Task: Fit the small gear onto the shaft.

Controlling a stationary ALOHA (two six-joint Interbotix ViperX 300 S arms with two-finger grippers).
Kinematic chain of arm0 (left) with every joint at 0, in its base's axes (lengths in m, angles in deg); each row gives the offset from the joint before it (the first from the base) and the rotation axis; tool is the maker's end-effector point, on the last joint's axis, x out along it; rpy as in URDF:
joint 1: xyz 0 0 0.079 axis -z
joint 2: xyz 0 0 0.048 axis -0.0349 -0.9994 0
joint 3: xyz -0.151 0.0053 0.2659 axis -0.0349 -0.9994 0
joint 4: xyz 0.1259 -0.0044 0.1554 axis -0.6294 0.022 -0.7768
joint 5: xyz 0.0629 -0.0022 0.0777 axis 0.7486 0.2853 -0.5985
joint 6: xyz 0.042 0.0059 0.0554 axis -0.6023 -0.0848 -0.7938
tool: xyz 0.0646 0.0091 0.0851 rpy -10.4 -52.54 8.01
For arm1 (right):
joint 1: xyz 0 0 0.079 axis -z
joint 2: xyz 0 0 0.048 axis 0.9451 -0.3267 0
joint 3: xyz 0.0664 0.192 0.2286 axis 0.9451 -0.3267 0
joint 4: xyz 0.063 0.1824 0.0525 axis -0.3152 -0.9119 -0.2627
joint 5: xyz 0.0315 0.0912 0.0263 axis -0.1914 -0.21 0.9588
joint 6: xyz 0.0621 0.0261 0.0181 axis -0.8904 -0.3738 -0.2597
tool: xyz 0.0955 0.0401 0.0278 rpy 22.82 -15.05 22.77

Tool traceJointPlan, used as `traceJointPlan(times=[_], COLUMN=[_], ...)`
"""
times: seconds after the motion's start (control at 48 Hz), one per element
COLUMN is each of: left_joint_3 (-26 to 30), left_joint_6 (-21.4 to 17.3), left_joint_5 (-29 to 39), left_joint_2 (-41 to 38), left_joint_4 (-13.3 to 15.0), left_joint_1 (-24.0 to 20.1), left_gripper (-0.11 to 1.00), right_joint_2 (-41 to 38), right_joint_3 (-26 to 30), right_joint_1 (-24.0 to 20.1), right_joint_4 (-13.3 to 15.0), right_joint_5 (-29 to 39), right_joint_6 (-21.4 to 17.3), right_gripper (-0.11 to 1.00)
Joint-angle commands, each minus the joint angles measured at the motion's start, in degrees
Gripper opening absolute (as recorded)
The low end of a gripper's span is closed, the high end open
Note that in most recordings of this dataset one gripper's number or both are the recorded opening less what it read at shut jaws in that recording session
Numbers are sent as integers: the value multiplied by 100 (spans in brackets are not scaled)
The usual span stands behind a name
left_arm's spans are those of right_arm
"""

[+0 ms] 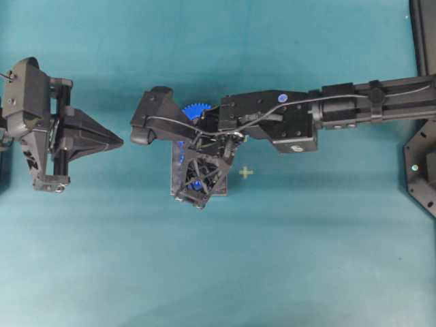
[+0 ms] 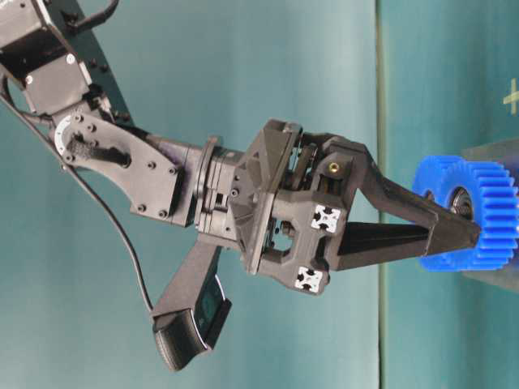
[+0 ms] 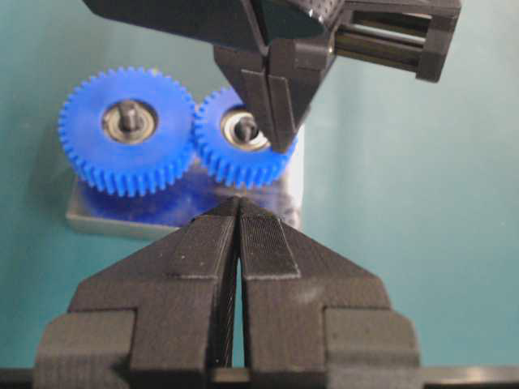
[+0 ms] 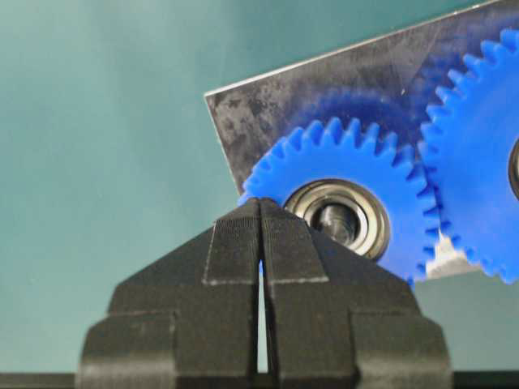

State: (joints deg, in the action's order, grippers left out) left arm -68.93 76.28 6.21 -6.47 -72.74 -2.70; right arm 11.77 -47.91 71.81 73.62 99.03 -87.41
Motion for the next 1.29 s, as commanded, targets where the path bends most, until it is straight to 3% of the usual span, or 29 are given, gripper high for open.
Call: traceJointPlan(times=[0.0, 0.333, 0.645, 1.041, 1.27], left_joint_3=[53, 26, 26, 26, 26], left_joint_6=[-9, -9, -9, -9, -9], left_joint_5=[-53, -53, -62, -62, -53], left_joint_2=[26, 35, 44, 53, 53], left_joint_4=[-18, -18, -9, -18, -18], left_joint_1=[-9, -18, -18, -35, -70], left_gripper=[0, 0, 0, 0, 0], right_joint_2=[193, -141, 26, 861, 1222], right_joint_3=[211, 369, -18, -826, -1125], right_joint_1=[97, 378, 554, -202, -26], right_joint_4=[79, 114, 123, -88, 9], right_joint_5=[-44, -105, 88, 308, 53], right_joint_6=[62, 220, 255, -229, -404], right_gripper=[0, 0, 0, 0, 0])
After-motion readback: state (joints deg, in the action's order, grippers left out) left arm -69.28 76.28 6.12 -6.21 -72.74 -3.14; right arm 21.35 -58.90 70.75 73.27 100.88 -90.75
